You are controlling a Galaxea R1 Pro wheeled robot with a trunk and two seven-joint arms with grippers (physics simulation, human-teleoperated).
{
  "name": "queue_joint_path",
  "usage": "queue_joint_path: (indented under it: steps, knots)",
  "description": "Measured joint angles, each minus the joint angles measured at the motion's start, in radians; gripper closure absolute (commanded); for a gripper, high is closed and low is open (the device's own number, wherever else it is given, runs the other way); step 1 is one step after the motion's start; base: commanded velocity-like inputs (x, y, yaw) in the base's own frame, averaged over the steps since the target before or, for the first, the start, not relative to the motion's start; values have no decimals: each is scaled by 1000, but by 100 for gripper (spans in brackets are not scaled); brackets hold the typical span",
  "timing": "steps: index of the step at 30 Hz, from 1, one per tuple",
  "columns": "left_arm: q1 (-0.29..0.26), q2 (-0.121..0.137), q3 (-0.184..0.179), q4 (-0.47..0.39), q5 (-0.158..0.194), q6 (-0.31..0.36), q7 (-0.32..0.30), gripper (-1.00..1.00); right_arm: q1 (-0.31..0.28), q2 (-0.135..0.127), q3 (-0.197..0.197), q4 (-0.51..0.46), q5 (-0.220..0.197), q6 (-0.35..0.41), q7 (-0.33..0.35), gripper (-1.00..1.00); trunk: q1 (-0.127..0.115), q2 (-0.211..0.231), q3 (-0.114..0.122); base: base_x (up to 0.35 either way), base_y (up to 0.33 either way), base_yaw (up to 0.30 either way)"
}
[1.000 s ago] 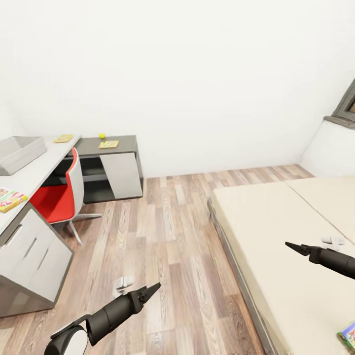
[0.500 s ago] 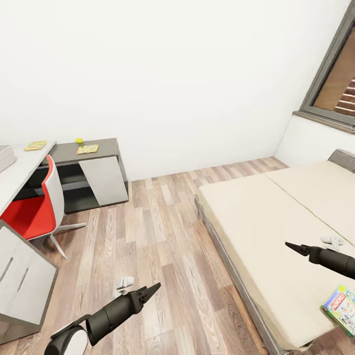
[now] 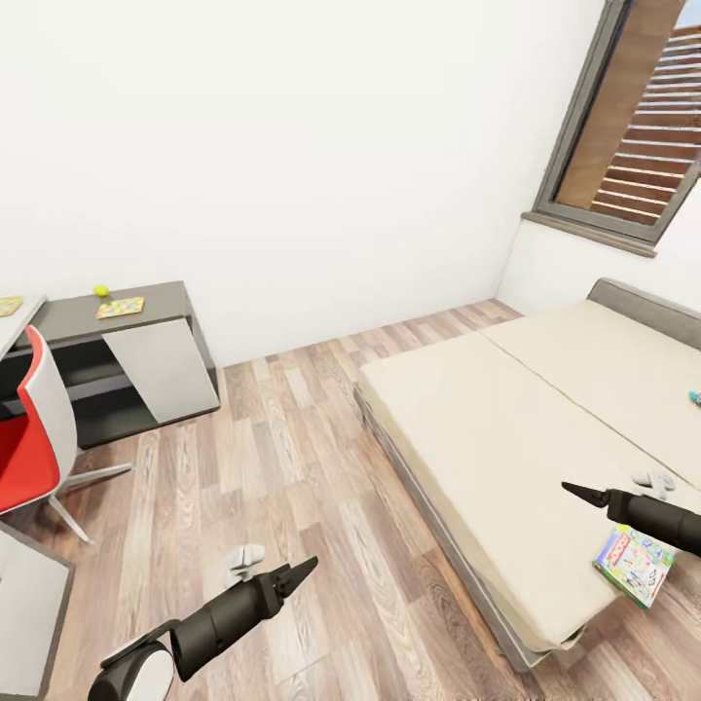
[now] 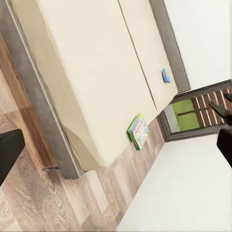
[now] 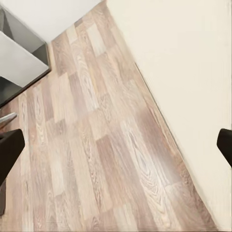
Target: Put all the toys in the child's room - the three board games (two on the bed and one on the table), the two jigsaw puzzles on the table, and the tennis ball on the table - inside the toy box on the table in the child's room.
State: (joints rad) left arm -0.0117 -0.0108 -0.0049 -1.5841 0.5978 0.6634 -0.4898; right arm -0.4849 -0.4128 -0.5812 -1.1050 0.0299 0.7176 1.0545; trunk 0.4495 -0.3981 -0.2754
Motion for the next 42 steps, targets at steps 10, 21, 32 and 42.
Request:
queue_joint_path:
  steps: [10,21,32,42]
  knots:
    - [-57,-19,-11,-14,-1,14,23,-100,-2,11,3,13,0,11,-45,-100,0,0,0,0,8,-281]
    - [-187,-74,-80,-15,3,101,259,-100,-4,63,34,17,1,17,-163,-100,0,0,0,0,2,-281]
    - [-304,-125,-227,-9,65,145,676,-100,-5,94,69,18,0,19,-249,-100,0,0,0,0,0,-281]
    - [-332,-134,-305,-10,180,147,913,-100,-5,102,79,18,1,20,-273,-100,0,0,0,0,0,-281]
